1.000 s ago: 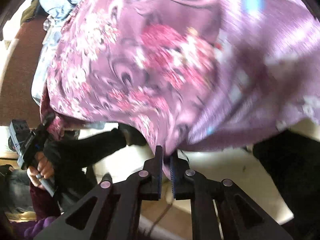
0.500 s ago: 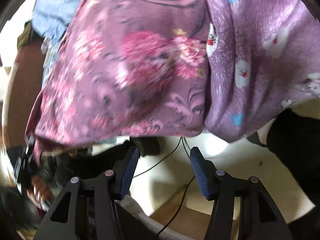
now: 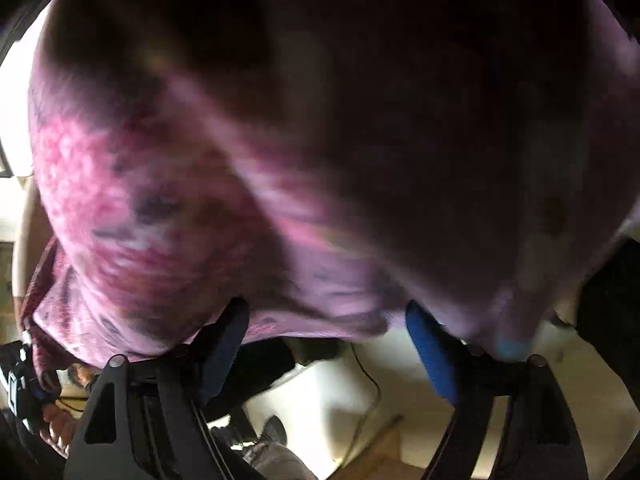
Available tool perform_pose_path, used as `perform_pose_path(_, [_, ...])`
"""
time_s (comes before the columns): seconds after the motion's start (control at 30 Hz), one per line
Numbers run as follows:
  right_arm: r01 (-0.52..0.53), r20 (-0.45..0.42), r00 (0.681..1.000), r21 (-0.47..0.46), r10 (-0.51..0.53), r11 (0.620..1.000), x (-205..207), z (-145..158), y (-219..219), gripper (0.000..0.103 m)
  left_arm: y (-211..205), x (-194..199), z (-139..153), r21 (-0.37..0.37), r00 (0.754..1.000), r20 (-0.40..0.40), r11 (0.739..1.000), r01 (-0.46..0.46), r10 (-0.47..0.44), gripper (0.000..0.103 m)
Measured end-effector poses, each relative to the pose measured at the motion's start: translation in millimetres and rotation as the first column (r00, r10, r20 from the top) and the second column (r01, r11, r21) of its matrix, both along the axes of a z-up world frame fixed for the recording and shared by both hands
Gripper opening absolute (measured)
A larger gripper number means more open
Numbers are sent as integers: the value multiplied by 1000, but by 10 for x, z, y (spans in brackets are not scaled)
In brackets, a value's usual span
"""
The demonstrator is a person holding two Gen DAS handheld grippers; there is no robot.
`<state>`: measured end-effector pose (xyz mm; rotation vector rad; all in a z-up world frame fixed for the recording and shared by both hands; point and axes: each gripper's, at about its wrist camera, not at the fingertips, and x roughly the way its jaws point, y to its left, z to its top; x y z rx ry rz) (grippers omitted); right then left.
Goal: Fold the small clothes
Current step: 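Lift the garment with both grippers and fold it over onto itself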
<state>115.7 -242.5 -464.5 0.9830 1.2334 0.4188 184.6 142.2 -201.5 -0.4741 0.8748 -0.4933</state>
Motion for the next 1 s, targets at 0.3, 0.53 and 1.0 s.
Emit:
perform_pose_path(0.3, [-99, 58, 993, -13, 100, 995, -285, 438, 62, 2, 121, -40, 87, 13, 1000, 3, 1000, -24, 24, 4])
perform_pose_path(0.53, [-49, 216, 975, 19, 44, 999, -494, 1176, -346, 2, 179, -4, 149, 10, 1000, -1, 1000, -25, 25, 4])
perform_pose_path(1.0, [167, 557, 810, 82, -184, 983, 573, 2699, -1256, 2, 351, 1197, 748, -50, 998, 48, 998, -33, 36, 5])
